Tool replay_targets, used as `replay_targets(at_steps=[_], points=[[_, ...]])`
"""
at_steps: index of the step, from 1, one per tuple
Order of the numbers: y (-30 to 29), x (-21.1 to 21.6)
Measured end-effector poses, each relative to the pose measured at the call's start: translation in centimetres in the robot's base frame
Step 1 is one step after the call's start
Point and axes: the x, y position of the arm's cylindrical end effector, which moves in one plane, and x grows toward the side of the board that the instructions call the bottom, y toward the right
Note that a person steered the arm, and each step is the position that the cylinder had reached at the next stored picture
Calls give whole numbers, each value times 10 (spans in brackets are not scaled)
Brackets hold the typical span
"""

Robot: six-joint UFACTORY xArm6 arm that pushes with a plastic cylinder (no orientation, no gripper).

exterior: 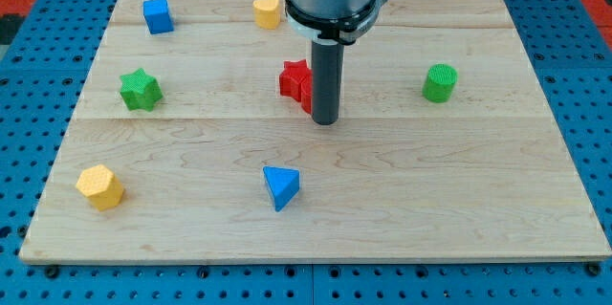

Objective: Move your arm to the top center

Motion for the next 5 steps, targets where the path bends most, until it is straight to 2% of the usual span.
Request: replay_targets(at_steps=[5], points=[[6, 0]])
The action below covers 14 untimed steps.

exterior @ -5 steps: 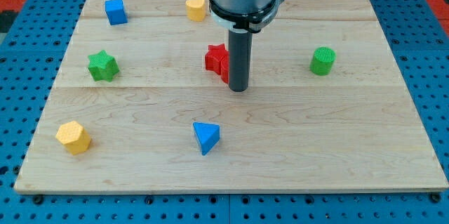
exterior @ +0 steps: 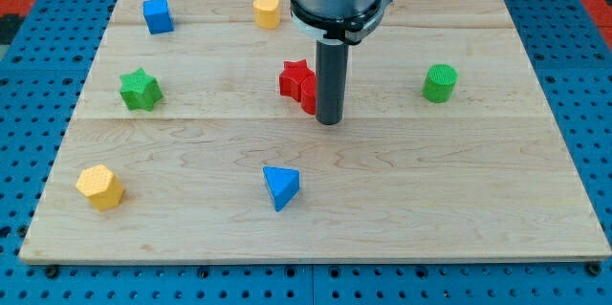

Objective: Move your arm to the top center

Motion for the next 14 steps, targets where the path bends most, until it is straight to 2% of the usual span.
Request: replay_targets(at_steps=[1, 3, 4, 5, 6, 7, 8, 10, 12, 14], points=[[6, 0], [81, 0], [82, 18], [55, 65], [52, 90], [9, 88], [-13, 44], [-48, 44], [-51, 44], [-106, 44]])
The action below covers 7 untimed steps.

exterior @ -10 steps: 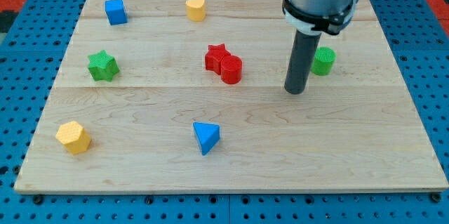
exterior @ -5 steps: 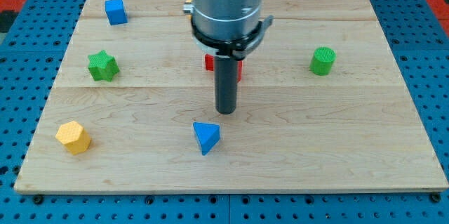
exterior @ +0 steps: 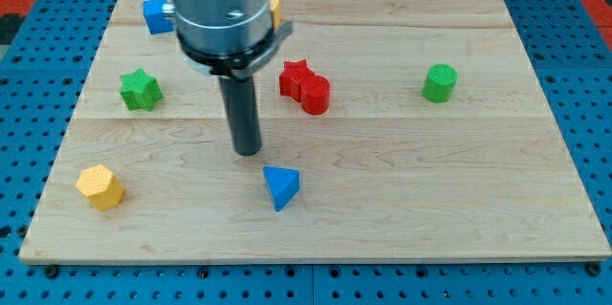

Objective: Move your arm to the top center

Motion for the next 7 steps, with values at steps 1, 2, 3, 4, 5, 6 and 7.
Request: replay_targets(at_steps=[1, 2, 3, 4, 5, 6, 7], points=[[-23, 0], [-33, -7], [-4, -58], [-12, -100], [60, -172], [127, -229], [96, -268]])
